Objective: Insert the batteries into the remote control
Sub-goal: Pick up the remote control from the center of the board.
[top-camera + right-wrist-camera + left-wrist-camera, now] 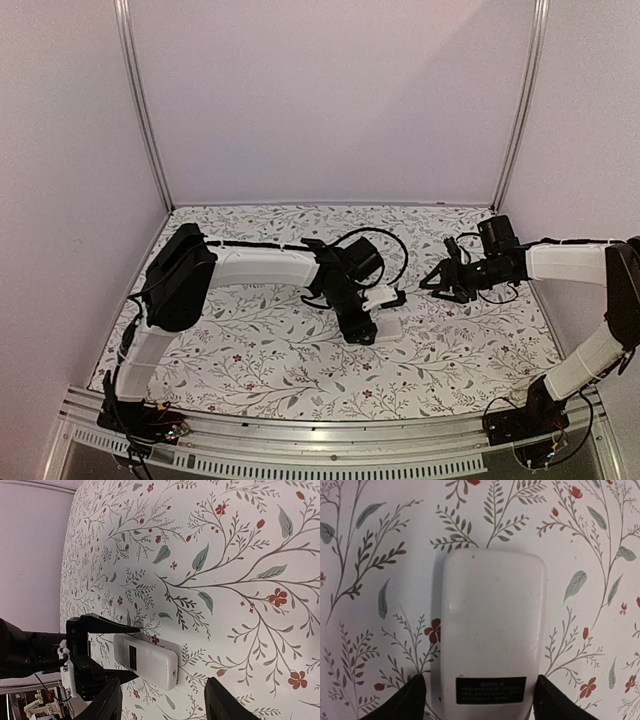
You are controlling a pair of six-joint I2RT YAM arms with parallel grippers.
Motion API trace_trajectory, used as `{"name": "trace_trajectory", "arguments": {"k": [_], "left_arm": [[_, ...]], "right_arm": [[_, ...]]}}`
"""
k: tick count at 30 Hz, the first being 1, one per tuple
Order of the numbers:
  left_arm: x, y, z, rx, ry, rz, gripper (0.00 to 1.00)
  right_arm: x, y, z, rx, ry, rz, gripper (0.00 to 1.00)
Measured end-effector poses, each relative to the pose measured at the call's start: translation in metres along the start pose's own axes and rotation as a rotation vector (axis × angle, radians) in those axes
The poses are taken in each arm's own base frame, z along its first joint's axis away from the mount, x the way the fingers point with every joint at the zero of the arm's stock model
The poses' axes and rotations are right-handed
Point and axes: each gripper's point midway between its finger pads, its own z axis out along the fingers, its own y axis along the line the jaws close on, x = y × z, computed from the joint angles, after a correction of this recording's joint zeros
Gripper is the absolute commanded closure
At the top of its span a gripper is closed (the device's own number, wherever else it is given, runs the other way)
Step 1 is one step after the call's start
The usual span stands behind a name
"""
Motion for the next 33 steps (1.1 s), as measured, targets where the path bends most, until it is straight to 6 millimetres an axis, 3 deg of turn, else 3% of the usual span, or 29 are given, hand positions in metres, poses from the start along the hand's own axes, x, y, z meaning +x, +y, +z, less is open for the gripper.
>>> {"name": "trace_trajectory", "arguments": {"k": [8, 13, 14, 16, 17, 20, 25, 30, 33], "left_arm": [[-0.005, -0.005, 0.003, 0.024, 0.012, 0.030, 0.58], [-0.007, -0.006, 0.002, 0.038, -0.009, 0.011, 0.65], [-0.007, -0.007, 0.001, 0.044, -0.021, 0.002, 0.66], [-0.006, -0.010, -0.005, 0.065, -0.057, -0.016, 0.67], [-0.005, -0.014, -0.010, 0.079, -0.076, -0.026, 0.67], [-0.017, -0.018, -0.037, 0.104, -0.164, -0.038, 0.68], [-0.062, -0.014, -0.107, 0.117, -0.394, -0.013, 0.68], [-0.088, -0.022, -0.182, 0.183, -0.624, 0.029, 0.68], [-0.096, -0.032, -0.208, 0.244, -0.708, 0.058, 0.69]], "right_arm": [[-0.012, 0.015, -0.033, 0.035, -0.139, -0.093, 0.30], [-0.014, 0.014, -0.047, 0.046, -0.191, -0.099, 0.24], [-0.015, 0.016, -0.050, 0.045, -0.205, -0.102, 0.20], [-0.020, 0.021, -0.055, 0.034, -0.232, -0.106, 0.03], [-0.024, 0.024, -0.058, 0.022, -0.249, -0.111, 0.01], [-0.035, 0.039, -0.064, -0.030, -0.299, -0.128, 0.01], [-0.047, 0.076, -0.084, -0.146, -0.370, -0.220, 0.01], [-0.047, 0.140, -0.125, -0.305, -0.467, -0.409, 0.02], [-0.035, 0.181, -0.139, -0.403, -0.469, -0.533, 0.02]]}}
